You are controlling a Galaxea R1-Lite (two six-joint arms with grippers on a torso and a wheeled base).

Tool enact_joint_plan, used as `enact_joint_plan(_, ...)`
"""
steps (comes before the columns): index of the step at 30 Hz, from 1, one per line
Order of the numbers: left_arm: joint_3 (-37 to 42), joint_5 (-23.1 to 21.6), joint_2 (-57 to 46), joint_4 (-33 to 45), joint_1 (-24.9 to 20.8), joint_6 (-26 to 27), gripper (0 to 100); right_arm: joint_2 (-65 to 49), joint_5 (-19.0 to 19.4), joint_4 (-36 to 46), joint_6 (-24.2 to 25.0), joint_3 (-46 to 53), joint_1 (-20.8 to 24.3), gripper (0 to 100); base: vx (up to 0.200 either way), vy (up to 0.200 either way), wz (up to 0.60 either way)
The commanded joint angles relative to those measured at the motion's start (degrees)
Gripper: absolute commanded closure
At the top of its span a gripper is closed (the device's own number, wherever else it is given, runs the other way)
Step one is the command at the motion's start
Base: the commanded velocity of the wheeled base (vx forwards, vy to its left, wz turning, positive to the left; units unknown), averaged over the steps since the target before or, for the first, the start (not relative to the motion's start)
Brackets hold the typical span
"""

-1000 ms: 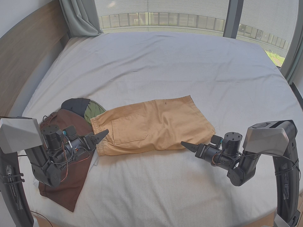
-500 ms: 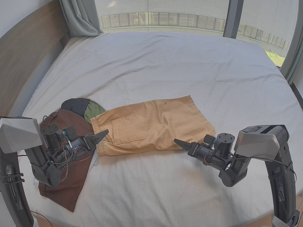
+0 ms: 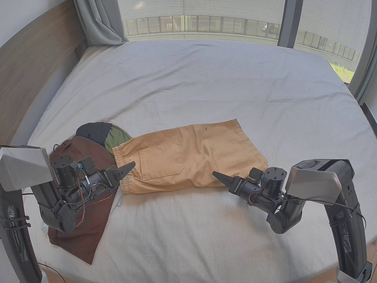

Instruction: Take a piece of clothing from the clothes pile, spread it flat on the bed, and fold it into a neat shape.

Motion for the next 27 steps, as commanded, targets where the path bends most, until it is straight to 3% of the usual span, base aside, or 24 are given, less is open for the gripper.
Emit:
enact_joint_plan(1,0.00,0.01,0.06,0.03,-0.08,-0.01,0,0.24,-0.03,0.10,0.09,-0.21,0.08,0,0.000,0.000,0.00)
enact_joint_plan(7,0.00,0.01,0.06,-0.05,-0.08,-0.01,0,0.59,-1.09,0.10,0.09,-1.71,0.08,0,0.000,0.000,0.00)
enact_joint_plan(8,0.00,0.01,0.06,-0.05,-0.08,-0.10,0,0.86,-1.70,0.10,0.09,-2.41,0.08,100,0.000,0.000,0.00)
enact_joint_plan(27,-0.26,-0.26,0.85,0.03,-0.16,-1.24,0,-0.64,-2.67,0.19,-0.18,0.14,-0.45,100,0.000,0.000,0.00)
